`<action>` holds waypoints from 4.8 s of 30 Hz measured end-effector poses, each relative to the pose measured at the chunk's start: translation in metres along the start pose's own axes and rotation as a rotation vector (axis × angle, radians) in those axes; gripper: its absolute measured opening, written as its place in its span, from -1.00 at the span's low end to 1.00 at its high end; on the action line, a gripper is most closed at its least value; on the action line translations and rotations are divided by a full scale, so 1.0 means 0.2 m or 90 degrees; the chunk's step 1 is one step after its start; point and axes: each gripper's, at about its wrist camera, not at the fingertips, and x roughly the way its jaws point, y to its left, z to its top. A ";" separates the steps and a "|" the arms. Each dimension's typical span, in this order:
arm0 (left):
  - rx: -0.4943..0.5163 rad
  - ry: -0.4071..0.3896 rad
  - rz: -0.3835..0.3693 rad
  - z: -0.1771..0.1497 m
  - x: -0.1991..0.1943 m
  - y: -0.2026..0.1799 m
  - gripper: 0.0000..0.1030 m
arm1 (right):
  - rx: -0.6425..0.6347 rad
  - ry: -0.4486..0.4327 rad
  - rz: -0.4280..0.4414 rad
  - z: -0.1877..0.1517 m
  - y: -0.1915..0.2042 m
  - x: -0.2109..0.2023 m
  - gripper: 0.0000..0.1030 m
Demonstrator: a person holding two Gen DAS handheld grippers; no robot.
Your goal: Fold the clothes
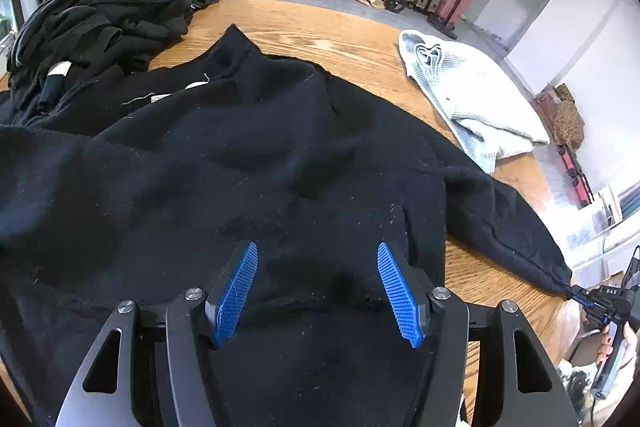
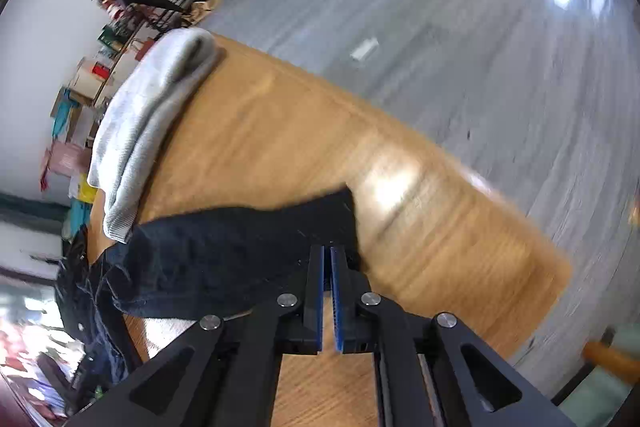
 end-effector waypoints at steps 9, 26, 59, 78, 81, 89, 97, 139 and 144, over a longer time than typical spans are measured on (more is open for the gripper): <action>0.001 0.006 -0.003 -0.03 0.00 -0.01 0.25 | -0.005 0.004 0.044 0.00 -0.02 -0.02 -0.37; -0.001 0.021 0.000 -0.08 0.03 -0.01 0.25 | 0.008 0.061 0.136 -0.03 -0.05 0.02 -0.38; 0.039 -0.036 0.111 0.27 0.17 -0.26 0.25 | -0.168 -0.221 0.227 0.29 0.64 -0.65 -0.88; 0.072 -0.069 0.054 0.19 0.16 -0.24 0.24 | -0.315 -0.292 0.231 0.25 1.08 -0.89 -0.88; 0.070 -0.038 0.023 0.24 0.19 -0.22 0.24 | -0.302 -0.289 0.219 0.24 1.04 -0.88 -0.88; 0.172 0.043 0.043 0.26 0.26 -0.37 0.14 | -0.267 -0.275 0.201 0.31 0.96 -0.84 -0.88; 0.188 0.079 0.107 0.24 0.37 -0.45 0.23 | -0.294 -0.270 0.231 0.27 1.03 -0.87 -0.88; -0.479 -0.273 0.006 -0.81 -0.77 1.40 0.40 | -0.858 0.259 0.294 -2.15 2.79 0.54 -0.08; -0.408 -0.256 0.026 -0.69 -0.75 1.30 0.40 | -0.823 0.183 0.364 -1.73 2.53 0.17 0.49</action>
